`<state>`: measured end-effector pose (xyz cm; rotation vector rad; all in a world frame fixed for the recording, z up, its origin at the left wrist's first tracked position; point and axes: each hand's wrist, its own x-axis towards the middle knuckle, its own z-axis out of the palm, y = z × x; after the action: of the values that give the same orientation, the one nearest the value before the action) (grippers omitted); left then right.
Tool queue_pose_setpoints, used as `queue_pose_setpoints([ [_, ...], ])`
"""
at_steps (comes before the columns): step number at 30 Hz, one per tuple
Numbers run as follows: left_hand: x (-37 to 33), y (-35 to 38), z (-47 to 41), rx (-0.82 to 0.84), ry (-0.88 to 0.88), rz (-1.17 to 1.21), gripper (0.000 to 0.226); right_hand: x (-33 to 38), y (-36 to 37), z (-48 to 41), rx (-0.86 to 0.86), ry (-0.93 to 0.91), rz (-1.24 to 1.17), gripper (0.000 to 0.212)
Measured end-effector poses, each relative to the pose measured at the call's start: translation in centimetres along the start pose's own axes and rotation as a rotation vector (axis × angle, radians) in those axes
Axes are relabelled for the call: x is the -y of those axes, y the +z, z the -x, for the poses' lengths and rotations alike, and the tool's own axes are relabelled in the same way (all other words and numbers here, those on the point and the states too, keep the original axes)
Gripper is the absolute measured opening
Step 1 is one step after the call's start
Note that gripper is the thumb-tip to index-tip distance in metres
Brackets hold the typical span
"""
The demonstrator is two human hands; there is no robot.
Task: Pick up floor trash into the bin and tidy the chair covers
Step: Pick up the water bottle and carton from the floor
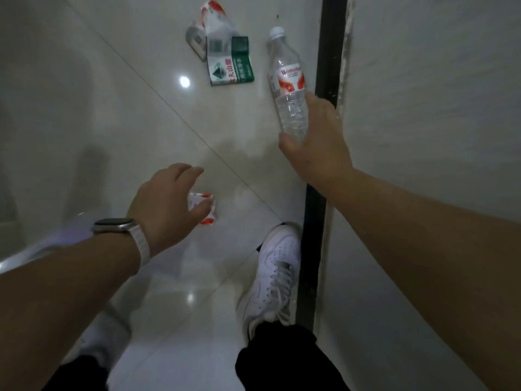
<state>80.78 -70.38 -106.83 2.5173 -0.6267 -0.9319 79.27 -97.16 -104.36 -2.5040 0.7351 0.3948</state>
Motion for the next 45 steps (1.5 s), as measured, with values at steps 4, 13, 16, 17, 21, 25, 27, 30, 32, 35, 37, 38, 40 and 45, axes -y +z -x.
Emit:
queue_pose_setpoints([
  [4,2.2,3.8,-2.7,0.111,0.062,-0.069,0.076,-1.4,3.7,-3.5,-0.022,-0.015,0.011,0.082],
  [13,4.7,7.4,-4.5,0.162,0.293,-0.301,0.066,-3.4,7.0,-6.7,-0.16,0.032,0.159,0.094],
  [16,4.9,7.4,-5.1,0.112,0.368,-0.345,0.038,-3.6,7.0,-7.5,-0.159,0.078,0.117,0.096],
  [17,5.0,7.4,-5.4,0.108,0.397,-0.345,0.035,-3.7,7.0,-7.6,-0.139,0.11,0.065,0.095],
  [21,5.4,7.1,-6.1,0.124,0.388,-0.326,0.021,-3.8,7.0,-7.4,-0.035,0.201,-0.059,0.083],
  [25,5.1,6.3,-5.5,0.045,0.178,-0.111,0.02,-3.4,7.2,-6.3,-0.02,0.233,-0.099,0.08],
  [27,4.7,5.5,-4.9,-0.006,0.054,0.027,0.017,-3.2,7.0,-5.1,-0.017,0.235,-0.089,0.08],
  [30,3.6,3.4,-3.8,-0.086,-0.06,0.217,0.018,-2.3,6.0,-2.5,-0.008,0.201,-0.091,0.076],
  [32,2.6,1.3,-2.9,-0.136,-0.111,0.296,0.018,-1.1,4.7,-0.8,-0.027,0.19,-0.112,0.073],
  [35,0.4,-2.8,-1.3,-0.189,-0.152,0.403,0.017,1.6,1.8,1.6,-0.057,0.226,-0.142,0.071],
  [37,-1.3,-6.2,-0.3,-0.221,-0.15,0.461,0.015,3.9,-0.8,3.0,-0.071,0.247,-0.177,0.07],
  [38,-2.2,-8.0,0.3,-0.236,-0.145,0.478,0.014,5.0,-2.3,3.8,-0.074,0.256,-0.201,0.07],
  [40,-4.2,-11.8,1.6,-0.274,-0.151,0.509,0.014,7.5,-5.7,5.5,-0.076,0.27,-0.255,0.069],
  [45,-9.7,-21.8,6.0,-0.336,-0.216,0.638,0.013,13.7,-14.9,10.0,-0.101,0.257,-0.31,0.055],
])
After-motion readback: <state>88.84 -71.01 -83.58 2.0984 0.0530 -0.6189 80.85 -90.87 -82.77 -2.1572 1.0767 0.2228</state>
